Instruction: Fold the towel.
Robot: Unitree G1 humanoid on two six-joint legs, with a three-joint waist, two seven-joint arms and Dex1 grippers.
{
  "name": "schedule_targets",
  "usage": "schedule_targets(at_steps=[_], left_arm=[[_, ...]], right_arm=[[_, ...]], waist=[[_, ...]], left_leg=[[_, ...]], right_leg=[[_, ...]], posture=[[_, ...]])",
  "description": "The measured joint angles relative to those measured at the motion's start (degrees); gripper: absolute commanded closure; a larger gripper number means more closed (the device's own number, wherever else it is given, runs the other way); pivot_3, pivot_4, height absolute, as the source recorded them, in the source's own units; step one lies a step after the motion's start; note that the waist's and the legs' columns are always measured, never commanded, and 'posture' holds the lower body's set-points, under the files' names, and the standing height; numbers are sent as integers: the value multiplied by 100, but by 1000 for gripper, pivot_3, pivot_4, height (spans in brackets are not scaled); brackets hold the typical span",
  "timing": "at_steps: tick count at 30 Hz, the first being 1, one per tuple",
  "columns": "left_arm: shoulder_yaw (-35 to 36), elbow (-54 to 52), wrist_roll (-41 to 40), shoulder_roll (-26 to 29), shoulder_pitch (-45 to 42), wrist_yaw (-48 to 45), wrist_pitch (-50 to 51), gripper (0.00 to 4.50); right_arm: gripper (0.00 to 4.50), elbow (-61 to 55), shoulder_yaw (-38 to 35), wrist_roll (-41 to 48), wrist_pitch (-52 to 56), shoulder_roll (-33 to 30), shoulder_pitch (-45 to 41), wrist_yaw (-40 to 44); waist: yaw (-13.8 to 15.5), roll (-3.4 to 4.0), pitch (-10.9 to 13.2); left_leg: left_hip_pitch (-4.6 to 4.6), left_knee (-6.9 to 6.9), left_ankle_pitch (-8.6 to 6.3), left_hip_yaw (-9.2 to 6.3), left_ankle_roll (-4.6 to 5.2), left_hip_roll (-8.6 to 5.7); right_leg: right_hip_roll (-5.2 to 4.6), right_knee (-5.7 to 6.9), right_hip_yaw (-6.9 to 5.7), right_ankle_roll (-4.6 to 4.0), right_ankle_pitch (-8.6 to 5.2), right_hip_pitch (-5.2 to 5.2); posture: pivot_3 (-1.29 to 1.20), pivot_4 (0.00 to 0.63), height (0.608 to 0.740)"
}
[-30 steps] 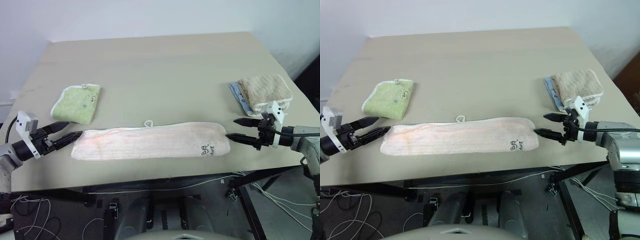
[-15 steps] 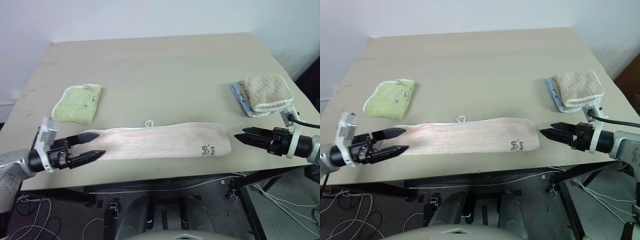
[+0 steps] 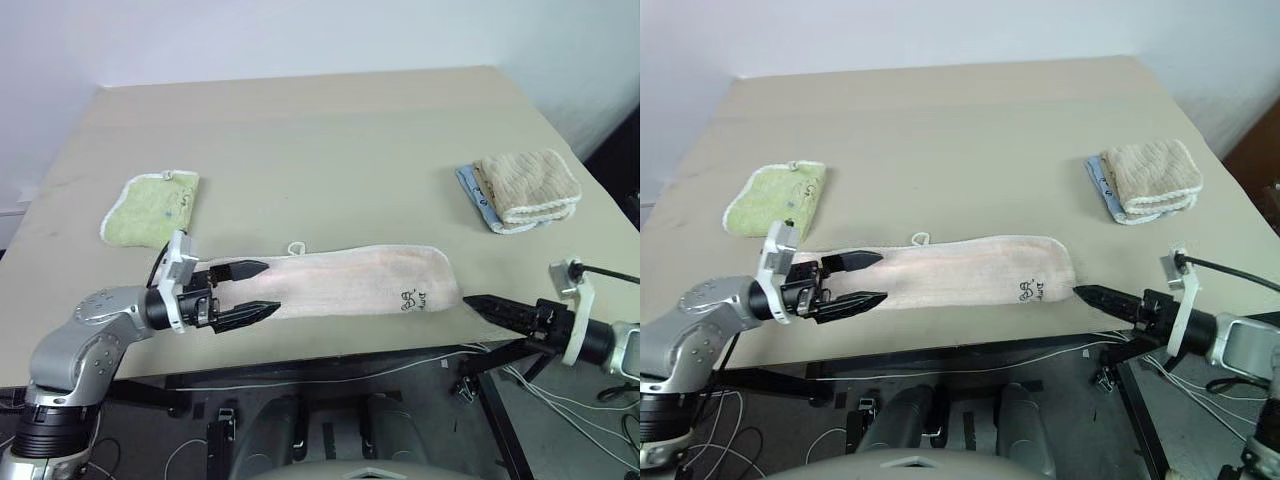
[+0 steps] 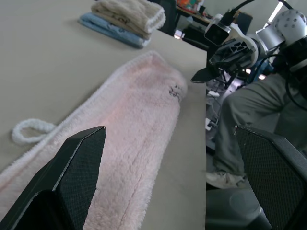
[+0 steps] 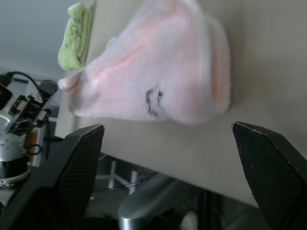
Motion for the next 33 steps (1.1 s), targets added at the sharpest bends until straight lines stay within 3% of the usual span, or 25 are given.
schedule_targets(at_steps=[8, 22, 26, 33], left_arm=[[-191, 257, 273, -80, -186, -67, -262, 2], [-216, 286, 363, -157, -151, -66, -439, 2], [-173, 465, 463, -149, 23, -119, -638, 0], [-173, 802, 601, -147, 72, -281, -983, 0]], right_arm=[[24, 154, -72, 377, 3, 528, 33, -847], [24, 850, -91, 947, 4, 1552, -1077, -2398], [905, 851, -87, 1208, 0, 1605, -1095, -2791], [3424, 950, -115, 1811, -210, 1435, -864, -3331]], waist=[[-24, -9, -6], [-26, -18, -13], [-9, -18, -13], [-16, -17, -13]], left_leg=[[12, -1, 0, 0, 1, 1], [39, -13, -1, 0, 0, 3], [32, -19, -4, 0, 4, 3], [31, -26, -4, 0, 4, 3]], right_leg=[[2, -1, 0, 1, -1, 9], [2, -12, 1, 1, -3, 30], [2, -16, 1, 1, -4, 25], [0, -22, 1, 0, -5, 25]], posture=[[0, 150, 740], [0, 150, 740], [0, 150, 740], [0, 150, 740]])
